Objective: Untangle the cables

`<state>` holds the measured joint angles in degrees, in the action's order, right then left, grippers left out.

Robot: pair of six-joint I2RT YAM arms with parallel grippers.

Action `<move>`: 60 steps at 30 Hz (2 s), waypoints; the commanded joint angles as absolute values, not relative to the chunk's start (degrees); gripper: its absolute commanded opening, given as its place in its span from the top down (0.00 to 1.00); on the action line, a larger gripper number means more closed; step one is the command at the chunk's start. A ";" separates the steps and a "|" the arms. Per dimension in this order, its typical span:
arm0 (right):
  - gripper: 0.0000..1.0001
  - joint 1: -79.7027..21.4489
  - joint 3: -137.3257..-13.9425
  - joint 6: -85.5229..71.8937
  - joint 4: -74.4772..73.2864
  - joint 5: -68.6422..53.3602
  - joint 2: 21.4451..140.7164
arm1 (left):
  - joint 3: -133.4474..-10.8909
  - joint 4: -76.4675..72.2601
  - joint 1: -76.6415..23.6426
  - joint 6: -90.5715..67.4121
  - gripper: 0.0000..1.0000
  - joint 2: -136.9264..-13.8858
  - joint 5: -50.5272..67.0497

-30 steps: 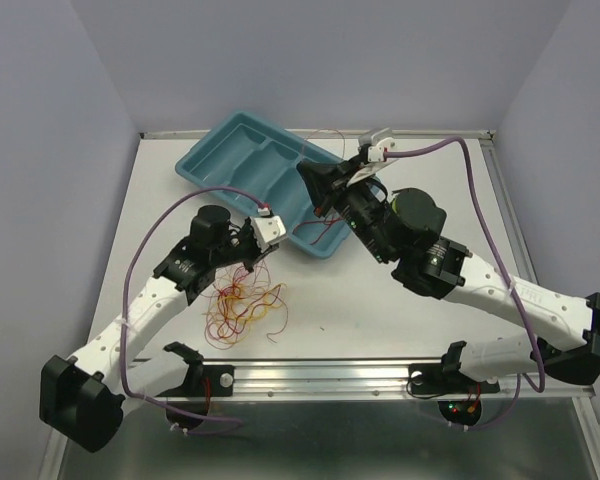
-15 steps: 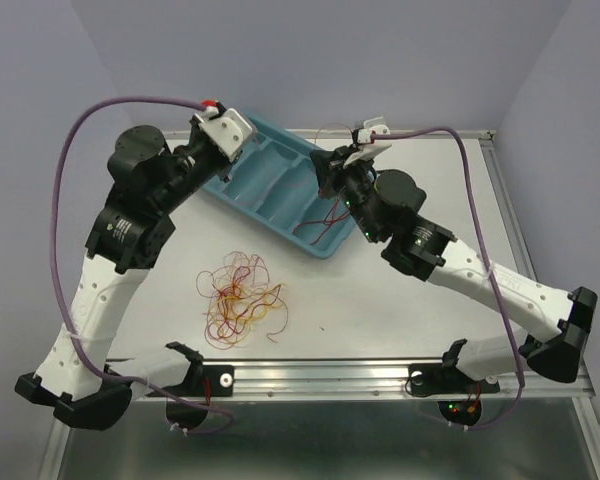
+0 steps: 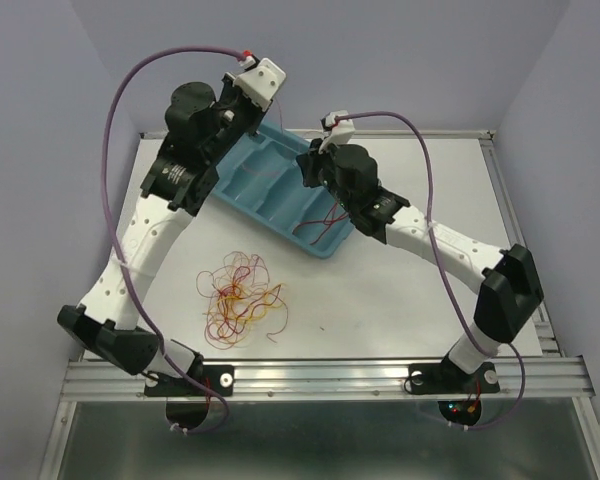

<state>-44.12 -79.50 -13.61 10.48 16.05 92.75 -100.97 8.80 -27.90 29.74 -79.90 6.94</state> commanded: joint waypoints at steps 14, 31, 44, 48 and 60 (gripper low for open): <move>0.99 -37.02 -87.46 -20.47 18.89 4.32 110.47 | -88.97 -13.17 -21.97 15.50 1.00 -96.32 12.57; 0.99 -31.11 -86.48 -28.39 27.43 -11.95 123.30 | -70.76 -33.13 -21.97 0.26 1.00 -98.79 6.78; 0.71 -31.11 -90.35 -28.12 18.91 -6.59 120.68 | -66.80 -33.05 -22.15 -0.35 1.00 -100.28 0.71; 0.58 -31.20 -90.88 -27.95 15.83 -4.05 116.73 | -66.18 -33.05 -22.24 1.93 1.00 -101.07 0.44; 0.15 -31.20 -88.17 -26.81 2.37 8.26 103.37 | -65.83 -33.49 -22.94 5.01 1.00 -103.18 -3.60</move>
